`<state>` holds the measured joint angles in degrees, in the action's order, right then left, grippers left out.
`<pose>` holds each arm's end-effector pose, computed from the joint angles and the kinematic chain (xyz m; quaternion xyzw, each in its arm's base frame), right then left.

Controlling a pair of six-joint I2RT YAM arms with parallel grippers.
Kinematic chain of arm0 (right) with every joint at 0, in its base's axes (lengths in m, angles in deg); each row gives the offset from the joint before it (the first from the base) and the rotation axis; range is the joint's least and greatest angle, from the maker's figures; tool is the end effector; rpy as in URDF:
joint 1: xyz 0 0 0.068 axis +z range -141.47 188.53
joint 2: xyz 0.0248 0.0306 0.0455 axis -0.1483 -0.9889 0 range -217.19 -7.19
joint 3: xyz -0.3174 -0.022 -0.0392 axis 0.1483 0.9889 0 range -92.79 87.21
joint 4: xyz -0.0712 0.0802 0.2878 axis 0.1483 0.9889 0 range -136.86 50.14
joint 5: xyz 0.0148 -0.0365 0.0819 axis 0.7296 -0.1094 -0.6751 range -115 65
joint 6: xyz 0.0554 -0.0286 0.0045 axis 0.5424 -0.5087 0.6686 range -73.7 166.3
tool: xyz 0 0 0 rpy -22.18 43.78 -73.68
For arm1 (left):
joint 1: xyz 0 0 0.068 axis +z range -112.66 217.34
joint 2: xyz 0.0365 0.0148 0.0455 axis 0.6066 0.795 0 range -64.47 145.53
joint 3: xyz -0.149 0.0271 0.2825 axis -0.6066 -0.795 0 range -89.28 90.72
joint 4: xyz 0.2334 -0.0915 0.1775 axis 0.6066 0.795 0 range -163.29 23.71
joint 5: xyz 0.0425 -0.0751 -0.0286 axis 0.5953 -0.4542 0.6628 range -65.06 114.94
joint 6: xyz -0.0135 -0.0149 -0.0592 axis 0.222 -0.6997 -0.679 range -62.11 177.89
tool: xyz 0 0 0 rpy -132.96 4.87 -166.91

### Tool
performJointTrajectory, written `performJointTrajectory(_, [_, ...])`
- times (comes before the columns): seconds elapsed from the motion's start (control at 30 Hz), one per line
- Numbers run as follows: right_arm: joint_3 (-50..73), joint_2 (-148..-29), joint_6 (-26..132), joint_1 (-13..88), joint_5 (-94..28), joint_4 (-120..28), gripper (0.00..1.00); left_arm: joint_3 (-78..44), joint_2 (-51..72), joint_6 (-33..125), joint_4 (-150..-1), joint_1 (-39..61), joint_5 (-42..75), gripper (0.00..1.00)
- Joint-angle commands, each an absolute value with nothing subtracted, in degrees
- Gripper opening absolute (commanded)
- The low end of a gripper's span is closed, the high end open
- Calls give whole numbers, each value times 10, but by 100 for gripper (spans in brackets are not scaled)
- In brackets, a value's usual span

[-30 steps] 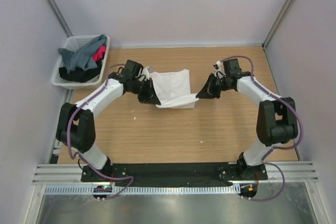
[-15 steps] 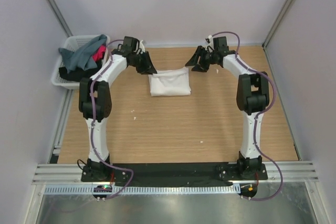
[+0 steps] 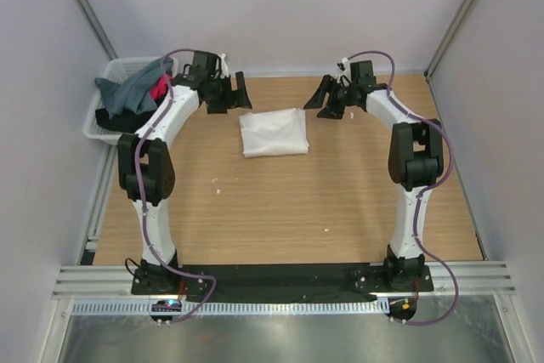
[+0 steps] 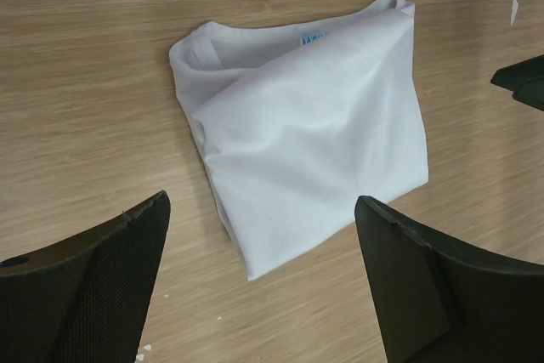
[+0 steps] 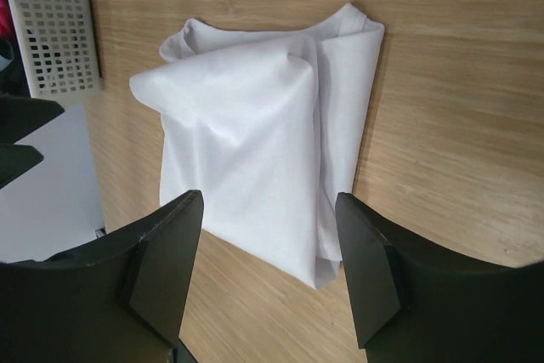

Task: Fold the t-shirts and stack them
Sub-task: Fold the tshirt, then neatly place the folded tshirt to the corner

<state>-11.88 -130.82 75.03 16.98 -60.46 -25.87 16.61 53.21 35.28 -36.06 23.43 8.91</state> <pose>0.5538 0.1102 0.2265 0.0418 0.8882 0.3820 0.2517 0.5243 -0.1434 0.2990 -0.0217 0.9286 -0.2326 0.2882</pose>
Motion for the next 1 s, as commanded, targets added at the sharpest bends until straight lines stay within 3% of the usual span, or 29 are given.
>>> performJointTrajectory(0.0, [-89,-1282,731,169,-609,-255,70,134,497,374,-342,231,86,89])
performJointTrajectory(0.37, [-95,-1334,696,171,-606,-230,72,167,565,386,-309,237,72,82])
performJointTrajectory(0.97, [-151,-1439,741,201,-661,-264,73,280,722,386,-332,257,63,78])
